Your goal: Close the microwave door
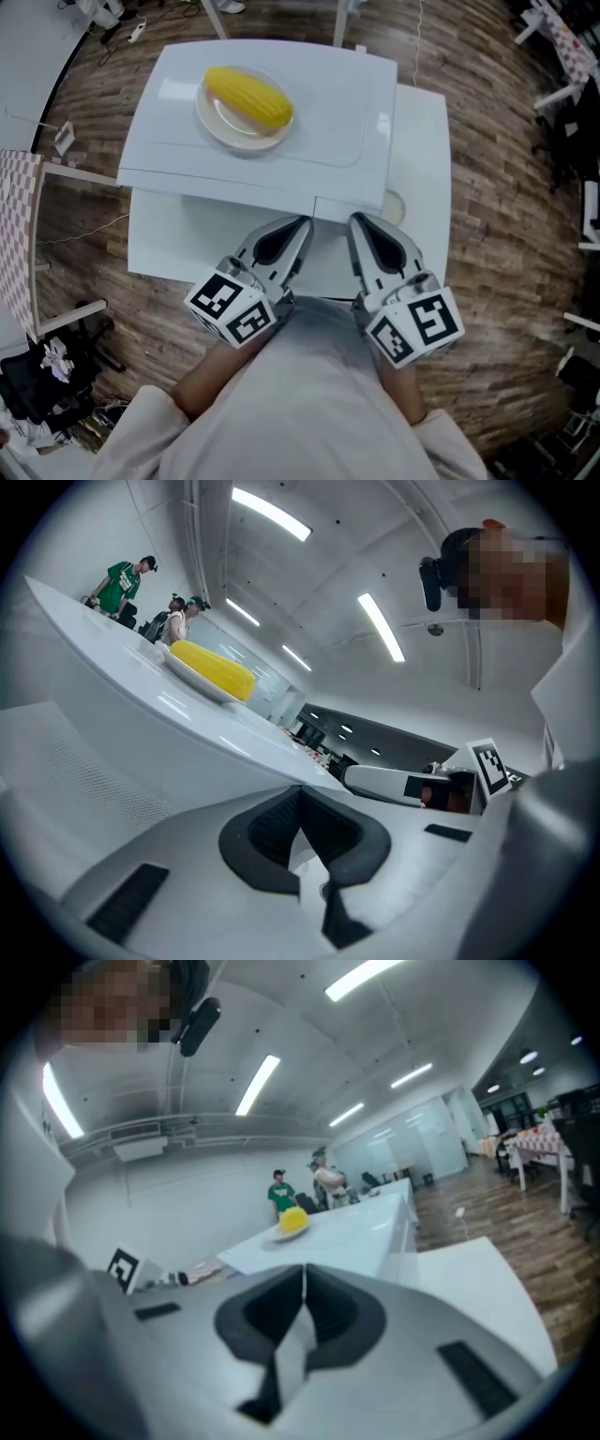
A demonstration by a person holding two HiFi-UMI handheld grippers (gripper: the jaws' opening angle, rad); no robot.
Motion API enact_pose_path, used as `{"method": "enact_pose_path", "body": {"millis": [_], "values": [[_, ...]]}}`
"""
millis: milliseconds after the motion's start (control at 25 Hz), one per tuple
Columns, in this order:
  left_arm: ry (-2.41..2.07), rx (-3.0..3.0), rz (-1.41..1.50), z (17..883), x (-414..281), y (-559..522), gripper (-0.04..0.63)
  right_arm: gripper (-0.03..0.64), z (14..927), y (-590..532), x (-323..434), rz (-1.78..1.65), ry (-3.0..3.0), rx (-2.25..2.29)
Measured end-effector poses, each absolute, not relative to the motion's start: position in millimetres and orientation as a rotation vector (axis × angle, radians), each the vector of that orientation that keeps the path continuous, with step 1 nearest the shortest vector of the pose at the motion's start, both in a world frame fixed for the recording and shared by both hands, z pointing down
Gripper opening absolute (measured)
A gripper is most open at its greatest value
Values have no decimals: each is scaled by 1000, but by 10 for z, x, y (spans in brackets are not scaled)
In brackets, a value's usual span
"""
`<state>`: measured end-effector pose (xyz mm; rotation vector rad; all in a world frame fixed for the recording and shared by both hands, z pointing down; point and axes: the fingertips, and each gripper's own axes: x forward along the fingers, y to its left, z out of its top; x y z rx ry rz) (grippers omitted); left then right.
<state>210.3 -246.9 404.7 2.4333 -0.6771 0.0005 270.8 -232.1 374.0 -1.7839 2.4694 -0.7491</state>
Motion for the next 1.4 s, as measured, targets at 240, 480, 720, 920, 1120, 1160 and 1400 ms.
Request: {"method": "enact_pose_path", "body": {"millis": [240,480,720,920,1120,1160,1400], "values": [[-628,2431,-1,4063,2146,-2462,18,23,3746,-2289,2709,-766,2443,-1809],[-579,2431,6,4028,2158,-2443,18,23,3789,-2166,2688,-774,2412,-1866],[-512,2454,-9,3925,1999,-2289,18,23,3715,-2014,2486,-756,2385,-1906],[-477,2445,-6,3872,1788,-2096,18,23,3652,-1859,2254,-744,2353,-1927],[-440,2480,-5,3762,1576,-1927,18,23,3572,-1650,2023,-741,2341,-1937],[-434,2483,-7,3745,1527,-1889,18,23,3565,-1604,1980,-737,2339,-1945],[-402,2499,-19,3652,1220,-1649,18,23,3490,-1302,1721,-683,2316,-2022]]}}
